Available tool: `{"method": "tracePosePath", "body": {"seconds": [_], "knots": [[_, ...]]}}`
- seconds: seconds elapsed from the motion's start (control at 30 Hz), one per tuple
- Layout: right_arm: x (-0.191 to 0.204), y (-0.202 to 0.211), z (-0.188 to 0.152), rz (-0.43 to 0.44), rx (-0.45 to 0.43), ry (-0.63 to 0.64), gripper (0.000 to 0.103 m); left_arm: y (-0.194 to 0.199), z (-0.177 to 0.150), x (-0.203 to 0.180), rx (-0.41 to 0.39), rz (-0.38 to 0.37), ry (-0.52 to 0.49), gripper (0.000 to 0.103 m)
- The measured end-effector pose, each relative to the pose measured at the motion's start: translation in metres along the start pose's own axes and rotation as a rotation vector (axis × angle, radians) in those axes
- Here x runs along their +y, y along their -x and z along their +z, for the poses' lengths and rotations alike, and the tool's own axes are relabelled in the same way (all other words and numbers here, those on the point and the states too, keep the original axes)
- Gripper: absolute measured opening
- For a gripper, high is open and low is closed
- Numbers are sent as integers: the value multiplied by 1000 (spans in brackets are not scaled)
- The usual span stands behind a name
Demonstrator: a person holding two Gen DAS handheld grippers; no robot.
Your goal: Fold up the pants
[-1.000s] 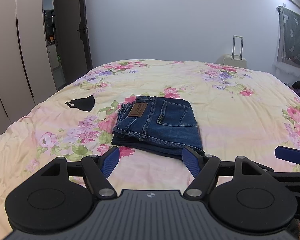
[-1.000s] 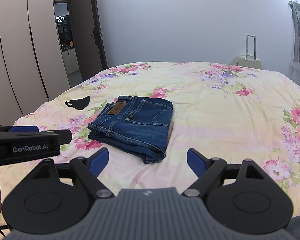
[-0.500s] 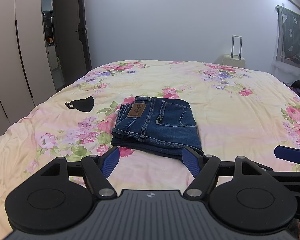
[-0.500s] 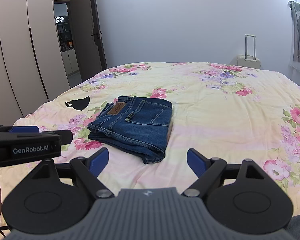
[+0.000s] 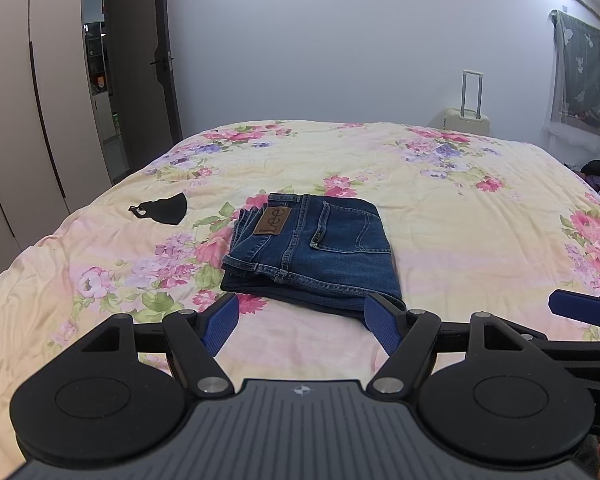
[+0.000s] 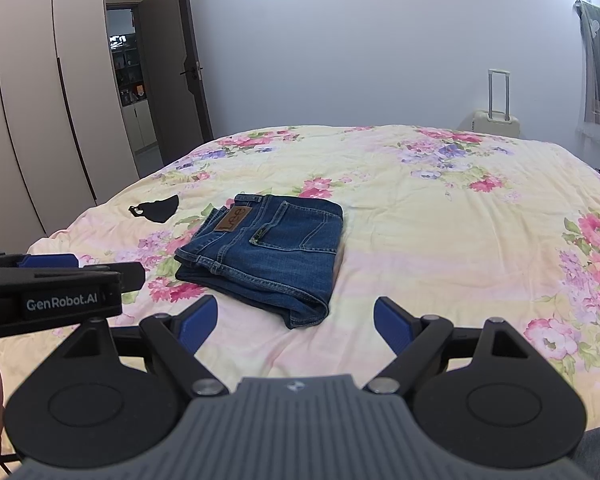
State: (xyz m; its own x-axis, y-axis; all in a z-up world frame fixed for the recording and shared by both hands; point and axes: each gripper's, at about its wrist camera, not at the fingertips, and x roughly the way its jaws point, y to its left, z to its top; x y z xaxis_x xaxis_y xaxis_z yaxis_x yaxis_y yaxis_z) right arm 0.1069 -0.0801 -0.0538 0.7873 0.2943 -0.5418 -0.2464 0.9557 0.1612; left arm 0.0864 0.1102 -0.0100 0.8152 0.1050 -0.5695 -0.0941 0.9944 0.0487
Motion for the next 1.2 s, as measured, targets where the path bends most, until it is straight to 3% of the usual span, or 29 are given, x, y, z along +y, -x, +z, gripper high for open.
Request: {"method": "tracePosePath", "body": {"seconds": [1.2], "knots": [[1, 5, 3, -10, -11, -12, 81, 8, 7, -4, -24, 0, -15, 84]]}}
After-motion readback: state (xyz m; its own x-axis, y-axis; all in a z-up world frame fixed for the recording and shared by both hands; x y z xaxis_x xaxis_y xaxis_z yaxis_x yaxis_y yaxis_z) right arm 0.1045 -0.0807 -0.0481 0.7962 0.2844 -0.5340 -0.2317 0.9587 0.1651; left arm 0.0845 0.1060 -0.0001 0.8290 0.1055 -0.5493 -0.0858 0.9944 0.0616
